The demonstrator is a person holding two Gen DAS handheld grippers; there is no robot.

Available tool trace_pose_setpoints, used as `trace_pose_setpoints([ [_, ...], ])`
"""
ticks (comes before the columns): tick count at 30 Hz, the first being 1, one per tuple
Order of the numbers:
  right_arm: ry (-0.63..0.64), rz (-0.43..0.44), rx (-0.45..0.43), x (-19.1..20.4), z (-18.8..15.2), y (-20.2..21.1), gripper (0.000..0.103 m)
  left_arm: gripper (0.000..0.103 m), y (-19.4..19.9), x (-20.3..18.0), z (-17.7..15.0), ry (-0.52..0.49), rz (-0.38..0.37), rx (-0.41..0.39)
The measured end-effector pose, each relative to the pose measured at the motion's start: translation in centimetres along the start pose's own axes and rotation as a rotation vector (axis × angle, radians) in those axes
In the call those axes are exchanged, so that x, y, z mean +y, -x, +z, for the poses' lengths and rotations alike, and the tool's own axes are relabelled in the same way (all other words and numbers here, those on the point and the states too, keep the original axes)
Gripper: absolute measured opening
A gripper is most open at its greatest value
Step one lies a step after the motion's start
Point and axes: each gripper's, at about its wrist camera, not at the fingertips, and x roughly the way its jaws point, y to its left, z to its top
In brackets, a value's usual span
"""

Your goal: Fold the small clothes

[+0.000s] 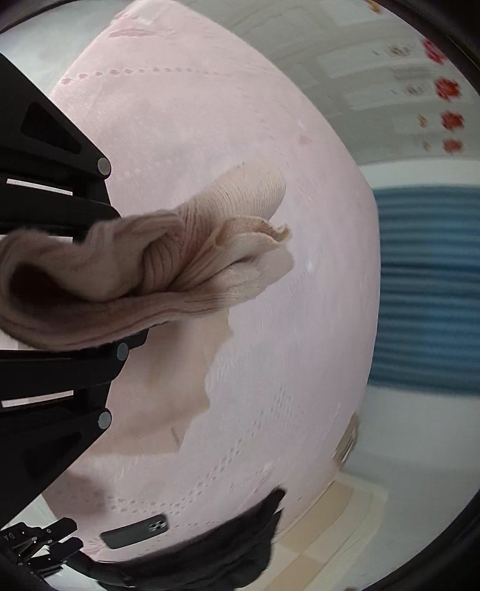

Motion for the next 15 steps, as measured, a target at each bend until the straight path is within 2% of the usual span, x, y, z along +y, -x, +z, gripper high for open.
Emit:
trace_pose_setpoints([
  [4, -0.024, -0.048, -0.001, -3.1, -0.4, 1.0, 0.055, 0.018, -0.4, -8.2, -0.9, -0.155, -0.025, 0.035],
  [7, -0.059, -0.063, 0.007, -5.2, -0.9, 1.5, 0.055, 0.021, -2.8, -12.5, -3.6, -0.211, -0.129, 0.129],
  [10, -0.067, -0.075, 0.016, -6.5, -1.6, 1.7, 0.055, 0.028, -5.0, -13.8, -5.6, -0.209, -0.205, 0.232],
  [12, -0.062, -0.065, 0.021, -6.5, -1.9, 1.5, 0.055, 0.031, -4.8, -13.0, -6.0, -0.197, -0.234, 0.215],
  [15, -0.052, -0.029, 0.022, -5.9, -2.0, 1.1, 0.055, 0.040, -3.3, -9.8, -5.3, -0.133, -0.352, 0.182],
])
